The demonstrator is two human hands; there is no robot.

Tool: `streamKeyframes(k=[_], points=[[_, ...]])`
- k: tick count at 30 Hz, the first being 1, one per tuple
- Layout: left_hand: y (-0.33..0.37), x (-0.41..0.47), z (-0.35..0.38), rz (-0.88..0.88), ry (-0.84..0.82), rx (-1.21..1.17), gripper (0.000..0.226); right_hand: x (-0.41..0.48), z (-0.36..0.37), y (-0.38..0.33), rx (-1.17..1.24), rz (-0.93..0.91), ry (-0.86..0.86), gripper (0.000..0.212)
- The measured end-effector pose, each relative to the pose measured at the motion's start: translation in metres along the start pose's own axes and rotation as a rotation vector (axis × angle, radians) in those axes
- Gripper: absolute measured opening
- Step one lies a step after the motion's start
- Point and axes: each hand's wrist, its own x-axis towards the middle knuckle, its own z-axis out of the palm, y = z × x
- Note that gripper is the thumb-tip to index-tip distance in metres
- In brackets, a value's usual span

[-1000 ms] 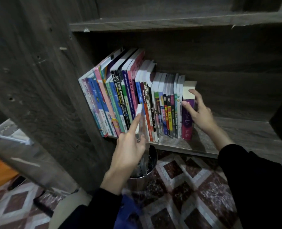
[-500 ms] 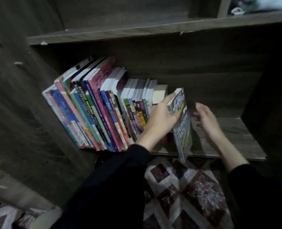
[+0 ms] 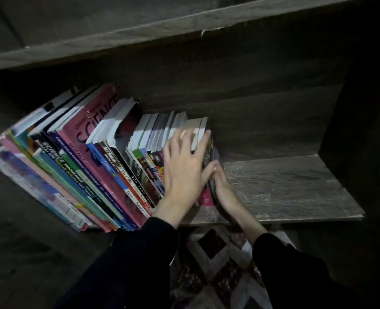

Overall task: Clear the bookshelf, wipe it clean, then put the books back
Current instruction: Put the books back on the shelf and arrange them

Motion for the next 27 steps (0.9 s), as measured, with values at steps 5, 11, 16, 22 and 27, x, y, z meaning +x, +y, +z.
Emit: streamKeyframes(k=[5,11,16,22,27], points=[[-0.006,-0.002,0.012,-0.053,-0.169,0.145,0.103,0.013,-0.004,-0.001,-0.107,0.023,-0.008,0.094],[-0.001,0.002,0.019,-0.112,-0.194,0.327,0.105,0.020,-0.015,-0.014,-0.159,0.080,0.002,0.062],[0.000,0.000,0.021,-0.093,-0.203,0.310,0.103,0.021,-0.022,-0.016,-0.122,0.095,0.026,0.056],[-0.002,0.001,0.014,-0.102,-0.215,0.203,0.093,0.018,-0.024,-0.019,-0.081,0.117,0.111,0.053],[-0.003,-0.001,0.007,-0.096,-0.126,0.005,0.079,0.013,-0.035,-0.025,-0.117,0.131,0.137,0.053]])
